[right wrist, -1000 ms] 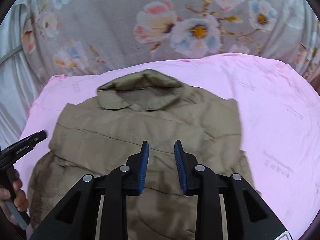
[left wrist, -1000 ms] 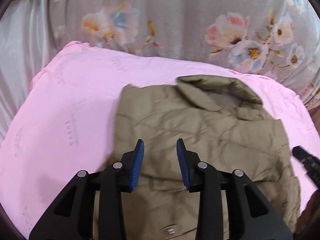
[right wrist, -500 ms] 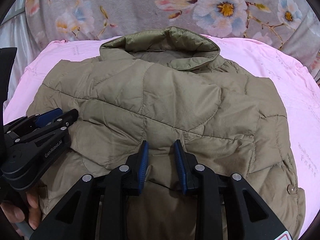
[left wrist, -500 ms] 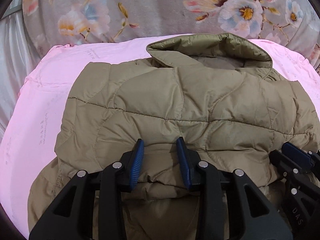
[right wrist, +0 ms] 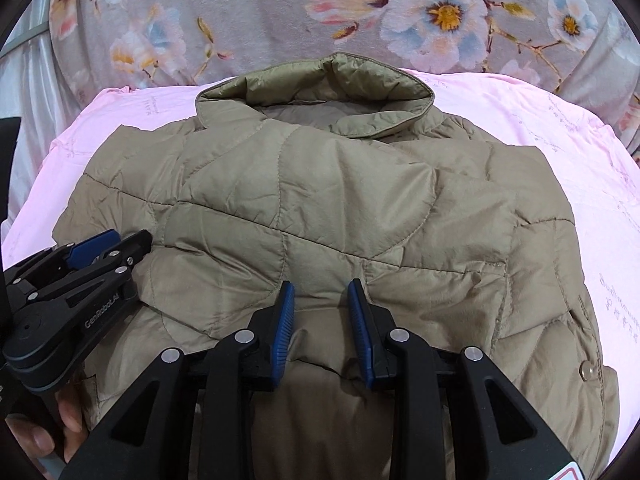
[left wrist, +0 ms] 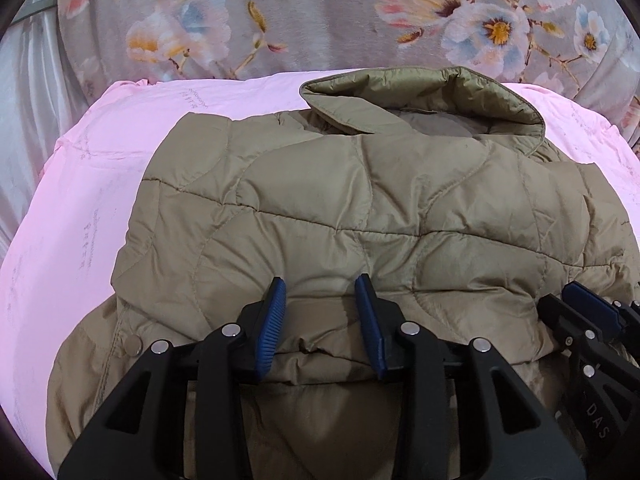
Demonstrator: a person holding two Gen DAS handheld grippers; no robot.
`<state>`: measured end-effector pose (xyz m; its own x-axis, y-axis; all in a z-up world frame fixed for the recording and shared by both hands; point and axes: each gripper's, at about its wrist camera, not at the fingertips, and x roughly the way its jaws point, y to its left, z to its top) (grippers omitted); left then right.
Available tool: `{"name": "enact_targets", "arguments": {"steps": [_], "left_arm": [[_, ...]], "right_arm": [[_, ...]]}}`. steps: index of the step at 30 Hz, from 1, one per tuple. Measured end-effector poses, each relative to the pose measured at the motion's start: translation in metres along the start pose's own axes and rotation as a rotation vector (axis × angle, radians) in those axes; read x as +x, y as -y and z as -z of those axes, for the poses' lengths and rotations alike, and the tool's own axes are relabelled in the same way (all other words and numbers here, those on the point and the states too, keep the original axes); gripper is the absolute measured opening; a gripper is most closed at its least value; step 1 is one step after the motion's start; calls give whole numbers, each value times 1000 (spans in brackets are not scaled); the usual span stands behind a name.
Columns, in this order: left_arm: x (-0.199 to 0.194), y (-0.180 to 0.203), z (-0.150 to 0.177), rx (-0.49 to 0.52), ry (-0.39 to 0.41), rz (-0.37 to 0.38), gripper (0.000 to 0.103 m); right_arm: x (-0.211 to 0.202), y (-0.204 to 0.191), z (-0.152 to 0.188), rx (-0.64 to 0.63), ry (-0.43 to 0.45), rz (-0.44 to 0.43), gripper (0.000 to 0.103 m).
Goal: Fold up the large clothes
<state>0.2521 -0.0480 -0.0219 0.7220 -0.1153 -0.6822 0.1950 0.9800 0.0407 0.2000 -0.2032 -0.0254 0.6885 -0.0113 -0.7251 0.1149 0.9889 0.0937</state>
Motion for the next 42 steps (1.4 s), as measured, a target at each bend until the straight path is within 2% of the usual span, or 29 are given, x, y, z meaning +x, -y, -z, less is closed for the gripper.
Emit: {"name": "enact_targets", "arguments": {"steps": [12,16,19,21,23,25,26,29,31,32,33,34,35,37,39,41,42], "left_arm": [[-40,1,35,-19,-9,-5,35],[-52,-9,31,-48,-23,54,42],[-60,-18,0,-69,-26,111,50],[-63,-24,-34,-100,16,145,65],[-53,-30,-68,-138,27,201,76],[-31,-33,-91,-167,-8,242,76],[-15,-33,-102,-175,16,283,76],[41,-32,-117,-224,-116,344,76],[66,-33,-114,-293,-191,380,73],[76,-35,-111,-330,-214,404,64],[80,-35,-109,-338,-222,408,50],[81,-33,-108,-330,-226,406,40],[80,-32,-106,-318,-221,409,22],[79,-31,-101,-295,-209,402,15],[78,-29,-94,-254,-197,368,9],[81,-25,-84,-214,-186,338,7],[82,-22,-81,-195,-174,322,7]], "right_arm": [[-31,0,27,-11,-16,-12,27],[-36,5,19,0,-55,-57,30],[-48,23,-11,71,-22,-136,43],[-50,38,-38,138,15,-172,55],[-38,54,-63,219,17,-250,55],[-15,71,-82,309,7,-271,55],[-3,75,-87,332,-6,-272,55],[34,87,-92,427,-60,-288,55],[56,97,-89,508,-95,-311,55],[63,99,-88,530,-102,-330,46],[67,98,-90,529,-100,-336,27],[68,97,-93,513,-101,-343,16],[67,95,-95,491,-88,-353,7],[55,89,-98,431,-33,-342,5],[50,84,-94,364,-19,-294,4],[60,78,-84,298,-61,-210,3],[69,78,-77,297,-91,-197,1]]}}
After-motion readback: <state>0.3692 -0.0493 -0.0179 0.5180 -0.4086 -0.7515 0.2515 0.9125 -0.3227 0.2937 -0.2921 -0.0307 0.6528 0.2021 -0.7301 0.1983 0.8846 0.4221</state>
